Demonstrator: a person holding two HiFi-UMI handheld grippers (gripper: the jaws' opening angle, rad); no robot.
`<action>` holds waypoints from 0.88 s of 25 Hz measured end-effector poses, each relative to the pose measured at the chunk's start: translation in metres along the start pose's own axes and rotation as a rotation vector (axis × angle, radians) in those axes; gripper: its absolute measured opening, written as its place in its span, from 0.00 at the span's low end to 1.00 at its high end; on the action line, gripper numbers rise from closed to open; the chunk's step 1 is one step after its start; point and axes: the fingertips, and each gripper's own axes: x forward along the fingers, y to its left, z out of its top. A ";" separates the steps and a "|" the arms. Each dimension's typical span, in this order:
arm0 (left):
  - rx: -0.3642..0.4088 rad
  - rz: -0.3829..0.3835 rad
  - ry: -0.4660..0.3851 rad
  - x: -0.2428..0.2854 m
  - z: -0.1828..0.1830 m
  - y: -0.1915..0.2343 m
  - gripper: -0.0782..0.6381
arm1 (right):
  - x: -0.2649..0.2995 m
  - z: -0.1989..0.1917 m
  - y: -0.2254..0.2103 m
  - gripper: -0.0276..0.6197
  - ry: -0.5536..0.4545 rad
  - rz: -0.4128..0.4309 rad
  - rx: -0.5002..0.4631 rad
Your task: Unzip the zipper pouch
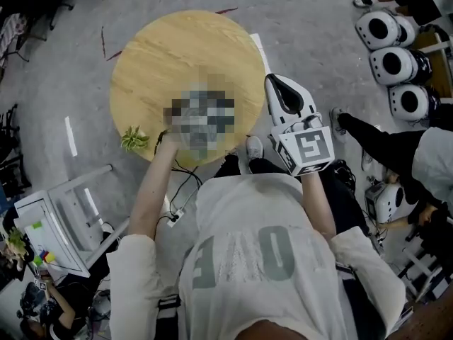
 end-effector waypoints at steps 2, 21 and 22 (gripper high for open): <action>0.044 -0.083 0.069 0.012 -0.009 -0.005 0.29 | -0.002 -0.004 -0.005 0.09 0.008 -0.009 0.010; 0.124 -0.612 0.368 0.056 -0.039 -0.017 0.32 | 0.001 -0.040 -0.038 0.09 0.101 -0.037 0.075; 0.123 -0.627 0.378 0.057 -0.041 -0.018 0.32 | 0.001 -0.041 -0.040 0.09 0.105 -0.038 0.078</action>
